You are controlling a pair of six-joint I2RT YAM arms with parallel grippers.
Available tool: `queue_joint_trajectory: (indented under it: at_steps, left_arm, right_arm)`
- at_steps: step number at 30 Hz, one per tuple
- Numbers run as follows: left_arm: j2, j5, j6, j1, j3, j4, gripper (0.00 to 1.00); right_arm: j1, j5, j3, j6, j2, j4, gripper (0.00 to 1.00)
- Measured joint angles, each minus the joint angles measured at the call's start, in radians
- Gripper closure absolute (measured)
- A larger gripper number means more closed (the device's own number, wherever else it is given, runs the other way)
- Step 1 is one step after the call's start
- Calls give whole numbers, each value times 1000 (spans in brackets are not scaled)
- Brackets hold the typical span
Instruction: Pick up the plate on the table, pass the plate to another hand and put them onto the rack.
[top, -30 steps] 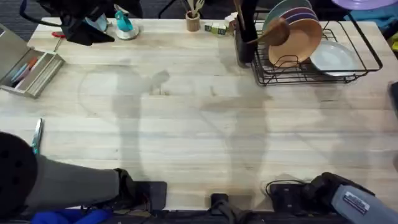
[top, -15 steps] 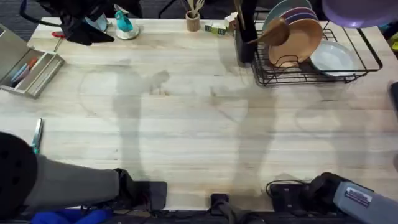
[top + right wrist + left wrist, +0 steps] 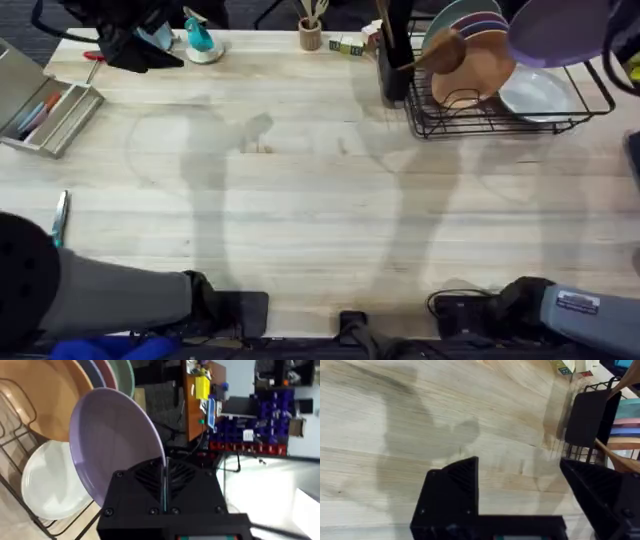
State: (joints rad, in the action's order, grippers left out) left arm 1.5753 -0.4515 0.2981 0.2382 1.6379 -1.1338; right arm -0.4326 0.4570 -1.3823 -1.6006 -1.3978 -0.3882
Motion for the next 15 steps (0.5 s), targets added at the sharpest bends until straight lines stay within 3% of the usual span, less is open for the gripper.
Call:
queue_joint_trajectory:
  at_steps: [15]
  left_arm:
    - [0,0,0,0,0,0,6]
  right_arm:
    - [136,9,0,-218,-95,-27,973]
